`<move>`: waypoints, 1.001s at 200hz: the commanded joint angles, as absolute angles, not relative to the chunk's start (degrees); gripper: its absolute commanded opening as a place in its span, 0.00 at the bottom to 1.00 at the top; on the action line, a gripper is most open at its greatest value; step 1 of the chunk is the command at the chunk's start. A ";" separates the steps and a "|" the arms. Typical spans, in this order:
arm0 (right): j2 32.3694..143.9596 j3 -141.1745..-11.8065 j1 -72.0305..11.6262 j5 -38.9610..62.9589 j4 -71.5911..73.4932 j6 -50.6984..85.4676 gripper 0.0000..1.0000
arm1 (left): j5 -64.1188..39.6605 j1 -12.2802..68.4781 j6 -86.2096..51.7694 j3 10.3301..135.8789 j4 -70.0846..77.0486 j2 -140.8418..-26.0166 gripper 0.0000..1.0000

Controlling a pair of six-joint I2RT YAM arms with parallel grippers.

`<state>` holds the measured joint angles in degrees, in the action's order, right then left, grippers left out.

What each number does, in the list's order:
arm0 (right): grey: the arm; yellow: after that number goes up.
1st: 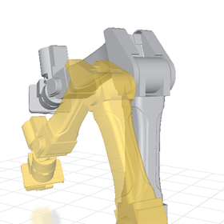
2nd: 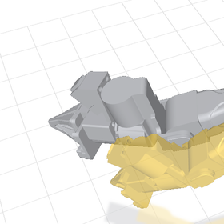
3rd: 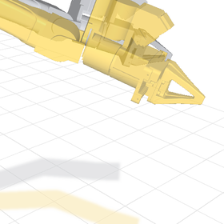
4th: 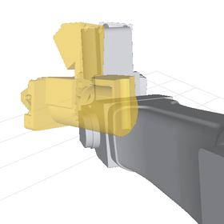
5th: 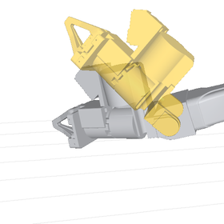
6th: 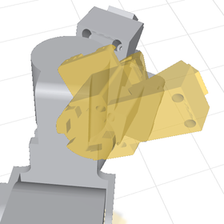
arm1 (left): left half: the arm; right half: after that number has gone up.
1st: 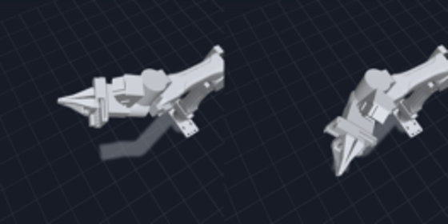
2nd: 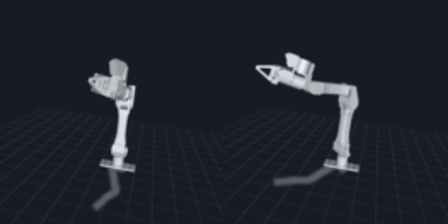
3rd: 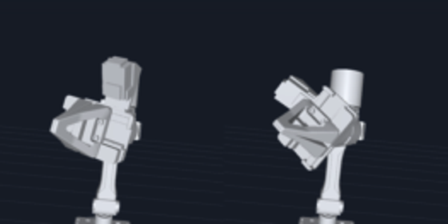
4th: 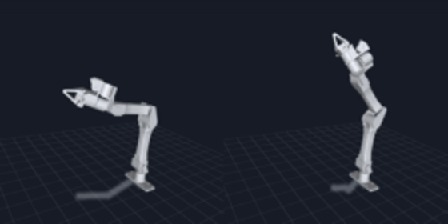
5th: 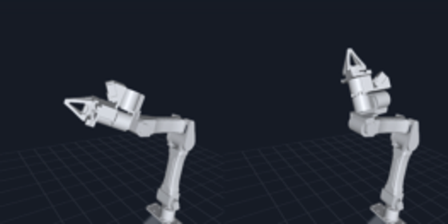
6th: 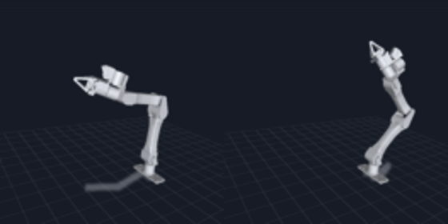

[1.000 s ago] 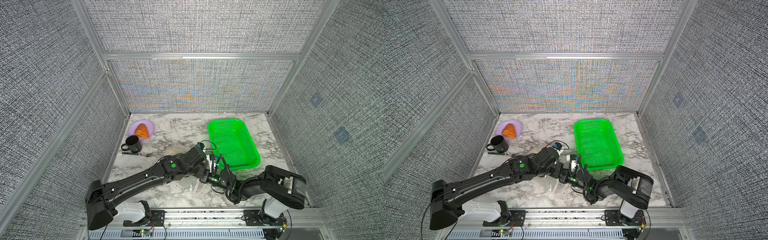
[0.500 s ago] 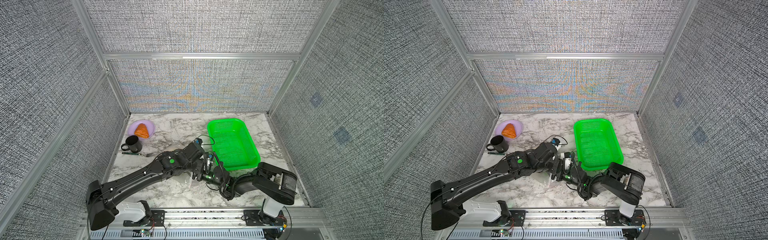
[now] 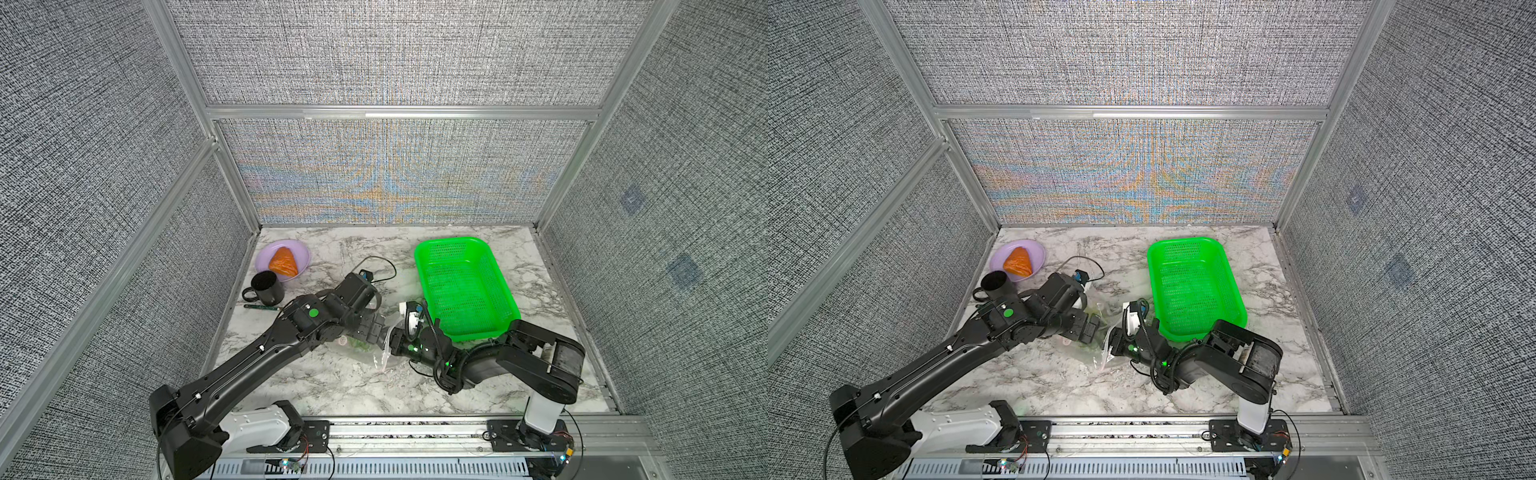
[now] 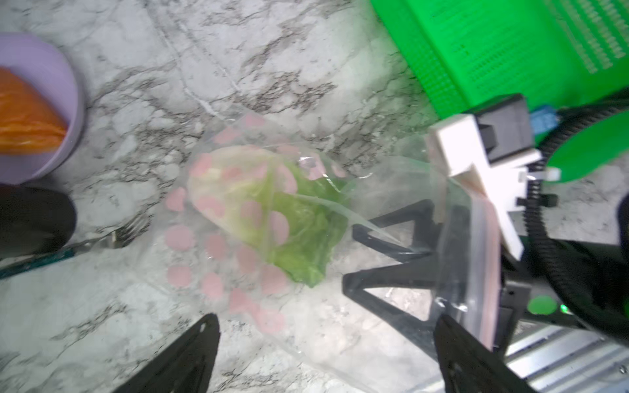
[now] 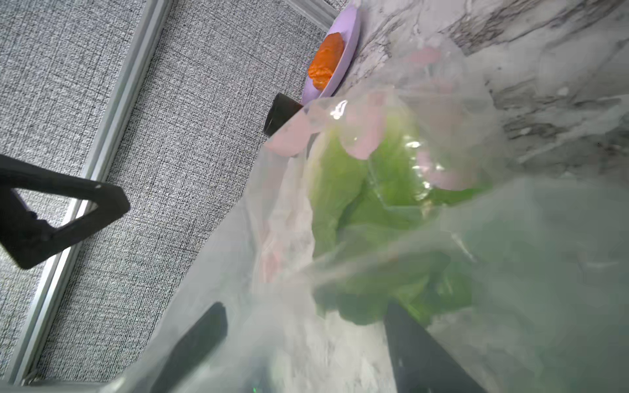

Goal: Open the zip-top bag and take out the chinese cabbages
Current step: Pick up the Chinese cabbage from the zipper food storage bag.

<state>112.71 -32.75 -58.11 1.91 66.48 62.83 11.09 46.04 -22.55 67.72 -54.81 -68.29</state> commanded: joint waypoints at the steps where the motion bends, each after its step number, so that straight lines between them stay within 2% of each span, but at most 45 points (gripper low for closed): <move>1: 113.26 -34.89 -58.12 0.43 64.98 64.08 0.75 | 10.58 39.70 -21.44 67.77 -56.60 -68.67 0.98; 15: 113.43 -36.56 -58.12 0.36 63.23 63.99 0.75 | 7.53 34.40 -20.12 67.51 -55.35 -70.21 0.86; 19: 113.57 -36.91 -58.12 0.43 62.95 63.87 0.75 | 6.73 32.96 -19.77 67.46 -54.88 -70.69 0.81; 33: 113.82 -38.11 -58.01 0.59 61.61 64.23 0.75 | 3.97 27.30 -19.08 67.35 -53.74 -72.82 0.48; 41: 114.00 -38.72 -58.01 0.78 60.33 64.46 0.75 | 2.07 23.98 -18.82 66.87 -52.64 -74.21 0.42; 51: 114.33 -39.47 -58.03 1.02 58.90 64.94 0.74 | -0.61 20.41 -18.64 66.62 -51.35 -76.49 0.43; 55: 114.60 -39.57 -58.01 1.39 58.65 65.31 0.74 | -1.63 19.17 -18.45 66.70 -51.01 -77.75 0.48; 65: 115.14 -39.64 -58.01 1.88 58.37 66.38 0.73 | -3.30 17.01 -17.94 67.32 -50.36 -80.08 0.72; 80: 115.84 -39.49 -58.15 3.32 59.17 68.20 0.72 | -3.41 15.53 -16.57 69.74 -51.31 -83.85 0.88; 84: 115.92 -39.50 -58.20 3.65 59.32 68.60 0.72 | -3.36 15.29 -16.24 70.44 -51.65 -84.76 0.98; 87: 115.99 -39.49 -58.21 3.85 59.32 68.92 0.72 | -3.13 15.15 -16.26 70.87 -51.74 -85.34 1.00; 110: 115.84 -39.99 -59.10 4.72 57.99 70.43 0.72 | -5.15 13.27 -15.91 73.17 -50.97 -89.27 1.00; 157: 116.65 -41.73 -59.58 6.24 58.03 71.96 0.72 | -18.29 12.07 -13.73 77.12 -51.58 -98.67 0.99; 200: 118.46 -44.80 -58.05 5.67 57.14 72.77 0.72 | -21.53 12.04 -13.45 73.73 -50.34 -99.60 0.77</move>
<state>117.56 -43.18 -58.83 6.07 57.21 71.64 -17.67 12.16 -14.39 74.70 -50.22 -99.74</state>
